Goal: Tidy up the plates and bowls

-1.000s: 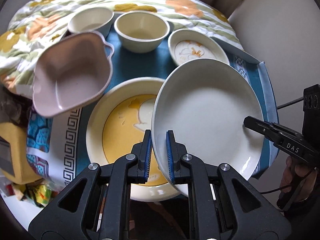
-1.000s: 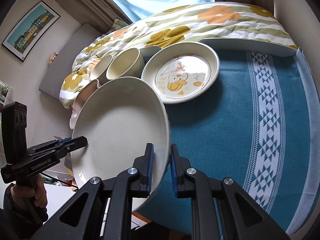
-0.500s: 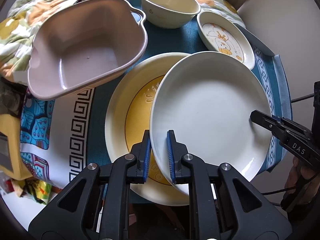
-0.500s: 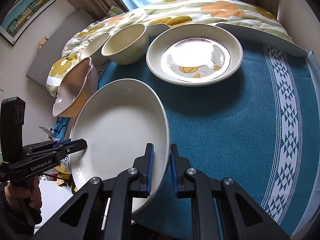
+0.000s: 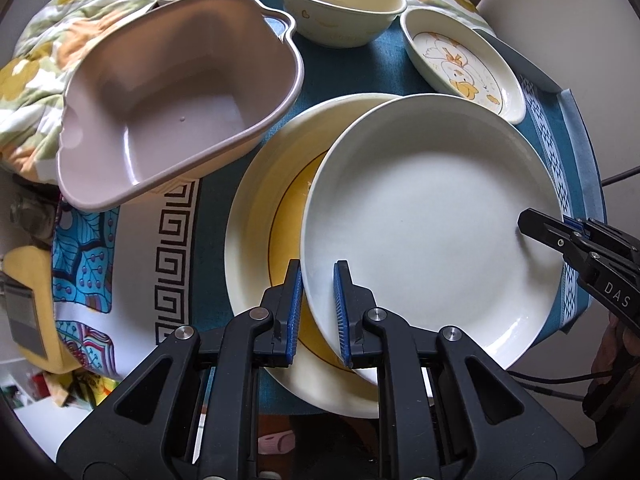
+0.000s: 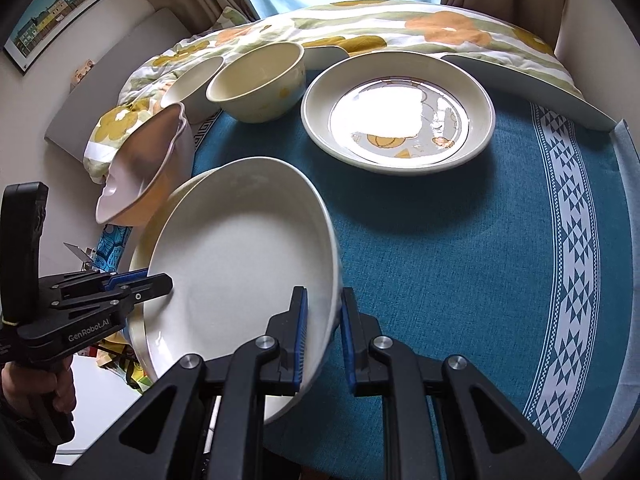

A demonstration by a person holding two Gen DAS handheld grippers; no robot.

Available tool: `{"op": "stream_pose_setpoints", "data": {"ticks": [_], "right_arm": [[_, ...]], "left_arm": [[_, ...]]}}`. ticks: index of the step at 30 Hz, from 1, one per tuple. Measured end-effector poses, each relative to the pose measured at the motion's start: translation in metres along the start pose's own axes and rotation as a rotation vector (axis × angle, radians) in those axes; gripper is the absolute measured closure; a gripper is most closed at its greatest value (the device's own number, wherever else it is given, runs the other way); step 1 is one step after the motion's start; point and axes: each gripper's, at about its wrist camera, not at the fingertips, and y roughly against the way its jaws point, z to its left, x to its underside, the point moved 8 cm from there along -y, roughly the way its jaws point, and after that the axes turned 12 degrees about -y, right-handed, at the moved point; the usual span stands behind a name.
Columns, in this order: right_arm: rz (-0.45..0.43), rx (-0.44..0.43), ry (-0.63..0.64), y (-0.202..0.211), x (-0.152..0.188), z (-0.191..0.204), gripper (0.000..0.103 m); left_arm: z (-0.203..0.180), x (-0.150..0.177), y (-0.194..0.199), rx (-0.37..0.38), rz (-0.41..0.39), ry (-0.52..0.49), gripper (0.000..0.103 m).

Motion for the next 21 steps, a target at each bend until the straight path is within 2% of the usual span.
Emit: {"op": "stream_pose_setpoints", "data": {"ticks": [6,15,21], "right_arm": [[-0.011,0.07,0.059,-0.003,0.004,0.007,0.088],[-0.033,0.121,0.109,0.002,0.001,0.006,0.088],[-0.019,0.107,0.103,0.0,0.001,0.005,0.088]], "left_arm": [[-0.013,0.0,-0.002,-0.117,-0.001,-0.089,0.091],[-0.018,0.0,0.004,-0.236,-0.011,-0.161,0.091],[-0.013,0.005,0.007,-0.255,-0.016,-0.166,0.091]]}}
